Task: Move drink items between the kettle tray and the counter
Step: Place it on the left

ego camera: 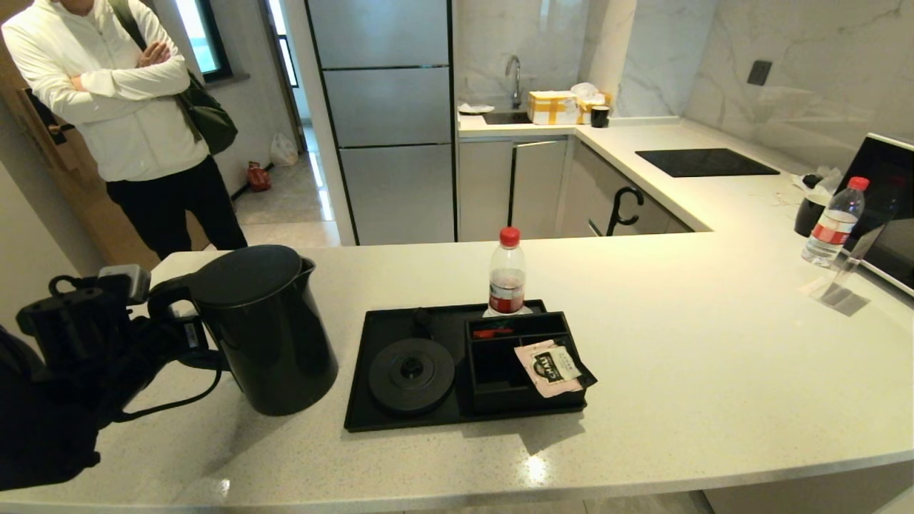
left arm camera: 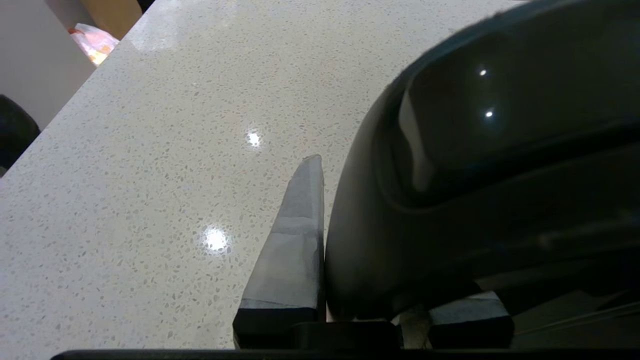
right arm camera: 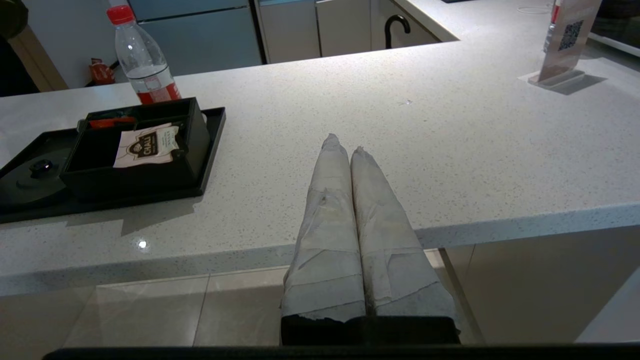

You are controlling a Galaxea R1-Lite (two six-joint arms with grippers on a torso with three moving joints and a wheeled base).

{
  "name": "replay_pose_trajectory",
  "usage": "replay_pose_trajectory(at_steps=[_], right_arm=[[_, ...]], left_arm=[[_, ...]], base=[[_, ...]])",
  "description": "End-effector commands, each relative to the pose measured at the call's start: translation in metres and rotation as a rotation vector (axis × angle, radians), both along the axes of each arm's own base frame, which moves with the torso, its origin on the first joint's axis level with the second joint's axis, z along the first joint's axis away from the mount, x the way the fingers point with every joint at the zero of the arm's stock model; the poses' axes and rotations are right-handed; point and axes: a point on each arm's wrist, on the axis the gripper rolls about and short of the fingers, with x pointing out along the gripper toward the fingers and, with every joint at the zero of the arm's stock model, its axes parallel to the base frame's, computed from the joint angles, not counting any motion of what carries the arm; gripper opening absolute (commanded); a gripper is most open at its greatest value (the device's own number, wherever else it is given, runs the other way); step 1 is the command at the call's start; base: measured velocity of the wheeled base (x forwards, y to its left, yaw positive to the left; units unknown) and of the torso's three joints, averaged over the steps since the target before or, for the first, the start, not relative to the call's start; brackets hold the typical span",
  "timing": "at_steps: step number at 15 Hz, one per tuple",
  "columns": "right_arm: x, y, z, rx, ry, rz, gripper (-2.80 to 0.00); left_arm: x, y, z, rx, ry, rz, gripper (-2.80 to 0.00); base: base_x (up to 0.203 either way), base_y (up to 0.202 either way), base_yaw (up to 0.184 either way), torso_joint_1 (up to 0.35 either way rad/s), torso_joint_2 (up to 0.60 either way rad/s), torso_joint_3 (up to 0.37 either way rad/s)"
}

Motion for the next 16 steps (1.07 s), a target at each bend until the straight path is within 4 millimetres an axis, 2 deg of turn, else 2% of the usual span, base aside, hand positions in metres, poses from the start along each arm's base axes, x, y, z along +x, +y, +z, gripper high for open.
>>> replay_pose_trajectory(at_steps=[1,10,11,16], right_arm=[[0.0027,0.0000,-0.0088,0.000,0.033,0.000,-2.80],[0.0027,0.0000,-0.0088,0.000,0.033,0.000,-2.80],[0.0027,0.0000,-0.0088,0.000,0.033,0.000,-2.80],[0.0027,0.0000,-0.0088,0.000,0.033,0.000,-2.80]], left_arm=[[0.0004,0.0003,-0.0007,0.001,-0.001,0.002,-2.80],[-0.0010,-0.0004,0.0023,0.002,-0.010,0.002,-2.80],[-0.0006,-0.0003,0.0012,0.003,-0.007,0.005,0.00],[-0.0002,-0.0001,0.0045,0.008,-0.019,0.010,0.00]], base=[[0.000,0.000,0.000,0.000,0.00,0.000],[0.000,0.000,0.000,0.000,0.00,0.000],[0.000,0.000,0.000,0.000,0.00,0.000],[0.000,0.000,0.000,0.000,0.00,0.000]])
